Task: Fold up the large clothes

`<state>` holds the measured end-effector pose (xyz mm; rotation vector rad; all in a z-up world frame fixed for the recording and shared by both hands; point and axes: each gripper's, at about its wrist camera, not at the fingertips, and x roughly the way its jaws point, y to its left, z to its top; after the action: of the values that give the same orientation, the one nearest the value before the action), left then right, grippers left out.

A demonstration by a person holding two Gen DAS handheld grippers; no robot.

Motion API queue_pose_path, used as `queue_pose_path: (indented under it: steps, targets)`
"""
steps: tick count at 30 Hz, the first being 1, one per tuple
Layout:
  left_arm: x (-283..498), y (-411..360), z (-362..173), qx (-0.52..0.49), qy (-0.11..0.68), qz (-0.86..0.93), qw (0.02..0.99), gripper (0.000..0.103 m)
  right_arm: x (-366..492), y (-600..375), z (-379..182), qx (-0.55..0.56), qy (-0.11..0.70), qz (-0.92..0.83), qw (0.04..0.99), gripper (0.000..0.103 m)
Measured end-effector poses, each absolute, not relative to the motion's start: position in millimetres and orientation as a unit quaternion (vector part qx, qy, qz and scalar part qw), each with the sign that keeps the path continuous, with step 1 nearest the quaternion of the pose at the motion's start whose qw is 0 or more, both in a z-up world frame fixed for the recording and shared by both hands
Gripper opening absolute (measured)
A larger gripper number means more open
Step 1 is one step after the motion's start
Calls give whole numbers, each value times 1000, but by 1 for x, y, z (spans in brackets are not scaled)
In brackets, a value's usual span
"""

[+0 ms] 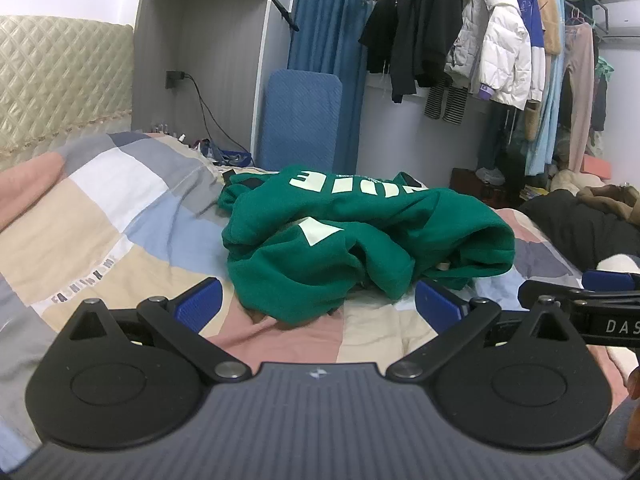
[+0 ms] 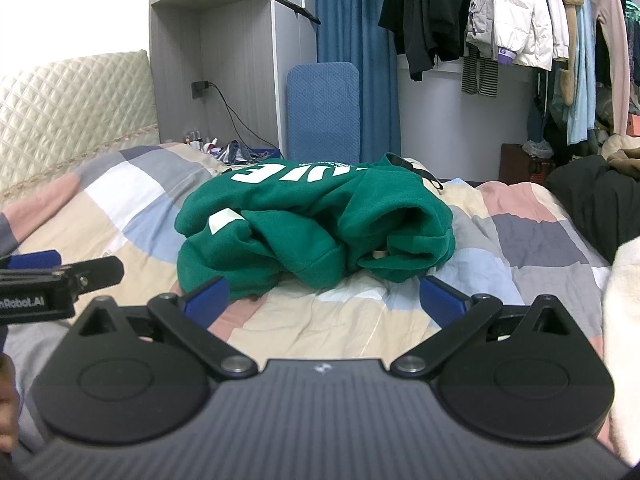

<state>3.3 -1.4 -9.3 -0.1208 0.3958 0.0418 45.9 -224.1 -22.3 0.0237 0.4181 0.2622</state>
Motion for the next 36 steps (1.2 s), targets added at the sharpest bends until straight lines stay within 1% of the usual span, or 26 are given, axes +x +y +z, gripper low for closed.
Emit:
queue_pose_path:
  steps: [24,36]
  targets:
    - [4,-2,-14,-59,188,34,980,103,49,-221,-27,6,217,126,968,103]
    - [-10,-14,-11,-48,181,48,981,103,45,-223,-22,9,204,134,970,103]
